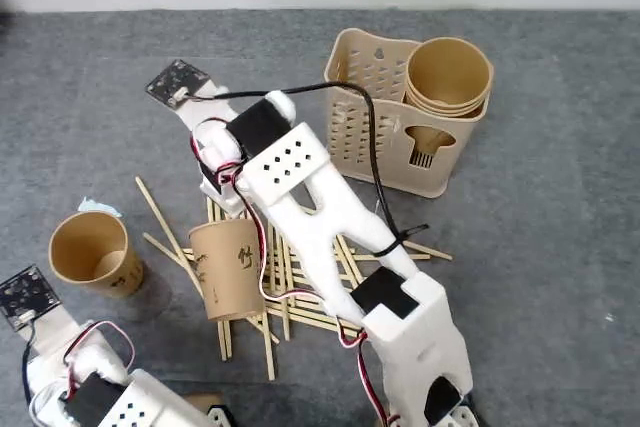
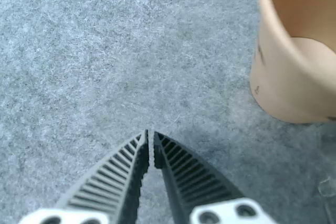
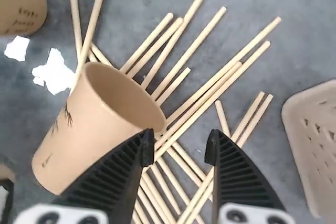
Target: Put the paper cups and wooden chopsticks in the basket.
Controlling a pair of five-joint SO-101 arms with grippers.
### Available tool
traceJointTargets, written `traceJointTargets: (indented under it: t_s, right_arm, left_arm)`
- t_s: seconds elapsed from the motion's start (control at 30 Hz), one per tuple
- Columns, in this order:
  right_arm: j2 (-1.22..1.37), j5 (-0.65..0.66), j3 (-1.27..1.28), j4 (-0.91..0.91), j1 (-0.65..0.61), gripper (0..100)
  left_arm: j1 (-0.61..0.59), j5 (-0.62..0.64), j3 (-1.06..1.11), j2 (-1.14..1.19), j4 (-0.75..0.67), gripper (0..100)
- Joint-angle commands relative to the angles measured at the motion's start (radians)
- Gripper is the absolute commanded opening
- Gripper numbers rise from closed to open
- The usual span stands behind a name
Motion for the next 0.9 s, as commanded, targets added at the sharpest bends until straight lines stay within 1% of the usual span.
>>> traceJointTargets:
  t_s: [0.0,0.1,0.27,0.57,0.63,0.73,0.83,0.87]
  right_arm:
    - [-0.054,0.069,0.012,0.041,-0.045,18.0]
    - [-0.012,0.095,0.014,0.041,-0.084,18.0]
    - [0.048,0.095,0.011,0.039,-0.137,18.0]
    - [0.147,0.089,0.011,0.031,-0.147,17.4]
    - [0.165,0.092,0.011,0.035,-0.145,12.8]
    - [0.17,0.091,0.009,0.03,-0.13,1.0]
    - [0.165,0.087,-0.011,0.036,-0.11,2.0]
    - [0.162,0.087,-0.02,0.036,-0.101,0.9]
  left_arm:
    - [-0.005,-0.005,-0.007,-0.017,-0.014,2]
    - [-0.005,-0.005,-0.007,-0.017,-0.014,2]
    - [-0.005,-0.005,-0.007,-0.017,-0.014,2]
    - [-0.005,-0.005,-0.007,-0.017,-0.014,2]
    - [-0.005,-0.005,-0.007,-0.017,-0.014,2]
    - [-0.005,-0.005,-0.007,-0.017,-0.014,2]
    - [-0.005,-0.005,-0.007,-0.017,-0.014,2]
    - [-0.005,-0.005,-0.007,-0.017,-0.014,2]
